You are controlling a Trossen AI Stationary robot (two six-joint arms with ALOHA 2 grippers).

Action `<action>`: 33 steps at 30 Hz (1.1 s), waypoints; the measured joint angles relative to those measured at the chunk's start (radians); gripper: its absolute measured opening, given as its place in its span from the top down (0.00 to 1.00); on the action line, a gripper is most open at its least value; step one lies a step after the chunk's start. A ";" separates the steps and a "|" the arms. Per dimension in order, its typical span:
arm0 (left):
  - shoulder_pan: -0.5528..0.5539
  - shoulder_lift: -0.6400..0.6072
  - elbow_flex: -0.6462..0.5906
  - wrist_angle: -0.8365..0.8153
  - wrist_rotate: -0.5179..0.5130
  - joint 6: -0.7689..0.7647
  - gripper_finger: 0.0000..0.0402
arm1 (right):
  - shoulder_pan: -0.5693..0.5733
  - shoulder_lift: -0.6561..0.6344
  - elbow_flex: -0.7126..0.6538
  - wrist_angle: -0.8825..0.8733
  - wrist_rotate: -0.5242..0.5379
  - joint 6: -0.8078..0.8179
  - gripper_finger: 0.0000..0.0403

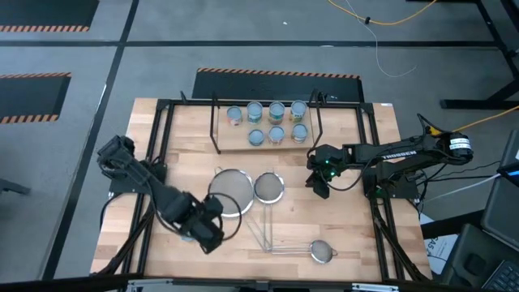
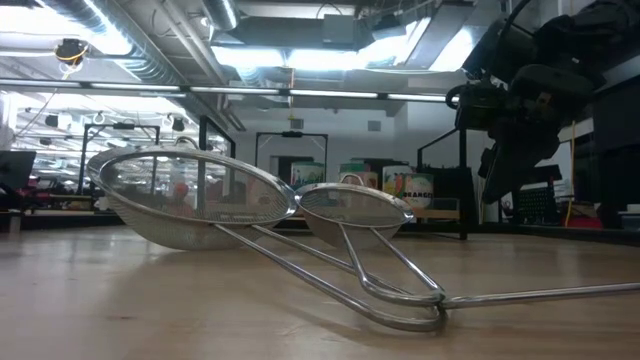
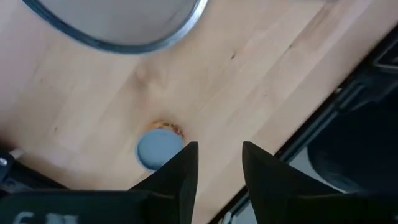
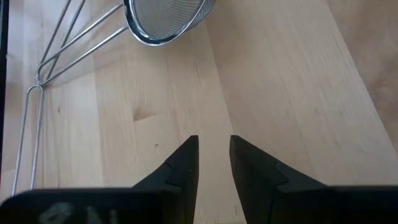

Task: Pick and place cans onto a shelf
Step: Put the canned pineapple rings on the shelf

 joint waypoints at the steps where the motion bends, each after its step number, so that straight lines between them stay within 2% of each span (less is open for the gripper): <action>1: -0.011 0.015 0.000 0.000 0.000 -0.010 0.71 | 0.000 0.000 0.000 0.000 0.000 0.000 0.76; 6: -0.053 0.088 0.000 0.001 0.008 -0.057 0.71 | 0.000 0.000 0.000 0.000 0.000 -0.002 0.76; 16: -0.108 0.233 0.000 -0.057 0.104 -0.053 0.71 | 0.000 0.000 0.000 0.001 0.000 -0.002 0.76; 21: -0.115 0.280 0.000 -0.061 0.104 -0.050 0.71 | 0.000 0.000 0.000 0.001 0.000 -0.001 0.76; 27: -0.117 0.286 -0.086 -0.034 0.106 -0.051 0.72 | 0.000 0.000 0.000 0.002 0.000 0.000 0.76; 33: -0.117 0.286 -0.173 0.034 0.150 -0.050 0.74 | 0.000 0.000 0.000 0.001 0.000 0.000 0.76</action>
